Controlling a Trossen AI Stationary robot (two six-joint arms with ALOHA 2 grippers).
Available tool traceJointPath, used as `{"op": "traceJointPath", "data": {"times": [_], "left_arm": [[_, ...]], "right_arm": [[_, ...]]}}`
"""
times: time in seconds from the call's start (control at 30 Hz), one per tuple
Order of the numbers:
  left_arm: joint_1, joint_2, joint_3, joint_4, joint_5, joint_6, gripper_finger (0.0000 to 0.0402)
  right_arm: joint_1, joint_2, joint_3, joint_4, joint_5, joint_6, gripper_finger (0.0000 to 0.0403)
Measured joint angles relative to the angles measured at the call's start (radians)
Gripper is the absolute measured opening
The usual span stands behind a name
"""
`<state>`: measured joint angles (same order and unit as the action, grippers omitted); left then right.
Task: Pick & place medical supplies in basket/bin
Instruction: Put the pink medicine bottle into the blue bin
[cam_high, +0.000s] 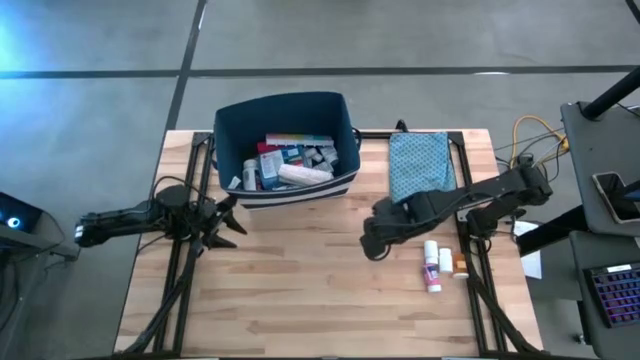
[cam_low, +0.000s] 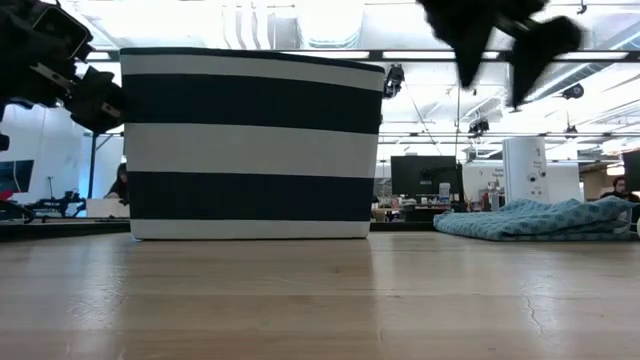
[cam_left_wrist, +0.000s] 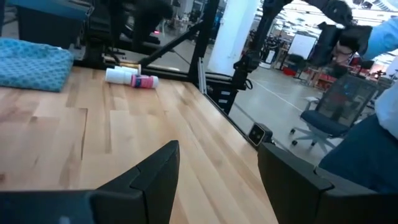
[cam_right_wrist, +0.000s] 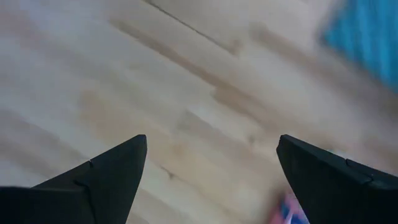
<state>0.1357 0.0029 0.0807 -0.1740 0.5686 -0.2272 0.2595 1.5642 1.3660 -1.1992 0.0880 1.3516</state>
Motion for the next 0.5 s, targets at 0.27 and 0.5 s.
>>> {"op": "traceJointPath", "data": {"times": [0.27, 0.5], "left_arm": [[-0.018, 0.0, -0.002, 0.006, -0.001, 0.0, 0.0198], [-0.138, 0.0, -0.002, 0.006, 0.001, 0.001, 0.0198]], "right_arm": [[0.044, 0.004, -0.124, -0.01, -0.108, 0.24, 0.0347], [0.069, 0.008, -0.193, -0.038, -0.244, 0.302, 0.0346]]}}
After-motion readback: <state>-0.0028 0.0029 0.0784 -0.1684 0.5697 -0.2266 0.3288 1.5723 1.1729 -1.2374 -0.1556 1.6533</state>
